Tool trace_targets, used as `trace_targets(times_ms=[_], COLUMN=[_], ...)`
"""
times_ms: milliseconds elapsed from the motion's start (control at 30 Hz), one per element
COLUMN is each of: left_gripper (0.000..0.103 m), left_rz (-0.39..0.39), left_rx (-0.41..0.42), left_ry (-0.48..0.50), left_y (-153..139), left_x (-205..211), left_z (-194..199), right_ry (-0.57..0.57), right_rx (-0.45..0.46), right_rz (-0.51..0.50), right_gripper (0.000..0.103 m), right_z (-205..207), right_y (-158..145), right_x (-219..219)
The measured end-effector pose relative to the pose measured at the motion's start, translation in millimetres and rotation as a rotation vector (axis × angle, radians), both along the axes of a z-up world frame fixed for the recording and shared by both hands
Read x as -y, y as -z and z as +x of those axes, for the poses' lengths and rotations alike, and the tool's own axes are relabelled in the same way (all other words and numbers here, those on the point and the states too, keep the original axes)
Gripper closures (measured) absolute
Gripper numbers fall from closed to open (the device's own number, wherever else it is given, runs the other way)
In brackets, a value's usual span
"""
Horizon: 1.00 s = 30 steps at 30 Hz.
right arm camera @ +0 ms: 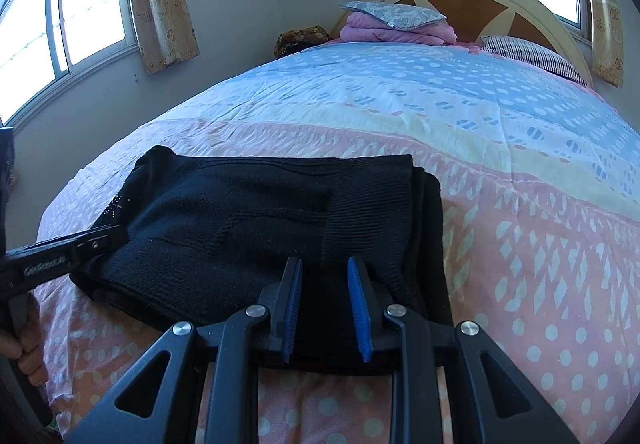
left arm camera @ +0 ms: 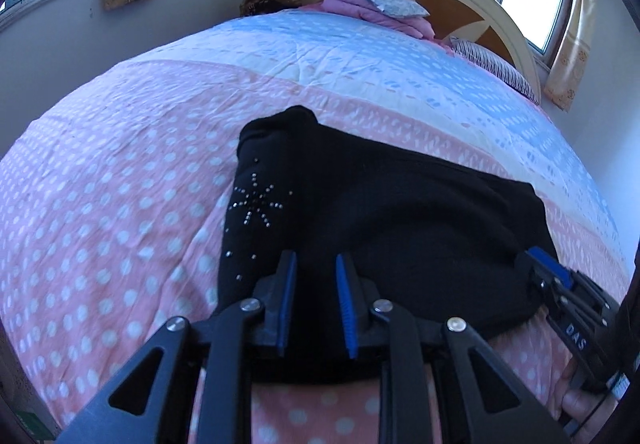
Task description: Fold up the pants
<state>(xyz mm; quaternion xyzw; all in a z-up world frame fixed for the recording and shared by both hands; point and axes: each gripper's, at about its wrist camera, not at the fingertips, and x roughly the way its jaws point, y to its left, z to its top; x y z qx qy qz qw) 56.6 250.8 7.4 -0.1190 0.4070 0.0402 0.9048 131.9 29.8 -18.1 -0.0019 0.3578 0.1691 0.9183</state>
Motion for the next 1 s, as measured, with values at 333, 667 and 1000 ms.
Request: trace_targets(times_ms=[333,667,1000], left_gripper=[0.026,0.026,0.026], left_rz=[0.037,-0.223,-0.539], left_rx=[0.039,0.089,0.144], left_ry=[-0.132,-0.004,0.007], left_y=[-23.5,-10.8,23.7], left_x=[-21.9,-35.1,-29.5], left_z=[-35.5,-85.2,-55.0], right_ry=[0.001,0.0,0.0], right_rx=[0.0,-0.004,-0.004], right_rz=[0.007,0.023,0.024], right_gripper=[0.077,0.076,0.076], right_z=[0.1,0.2,0.1], right_y=[0.3,-0.2,0.1], right_x=[0.1,1.4,2.7])
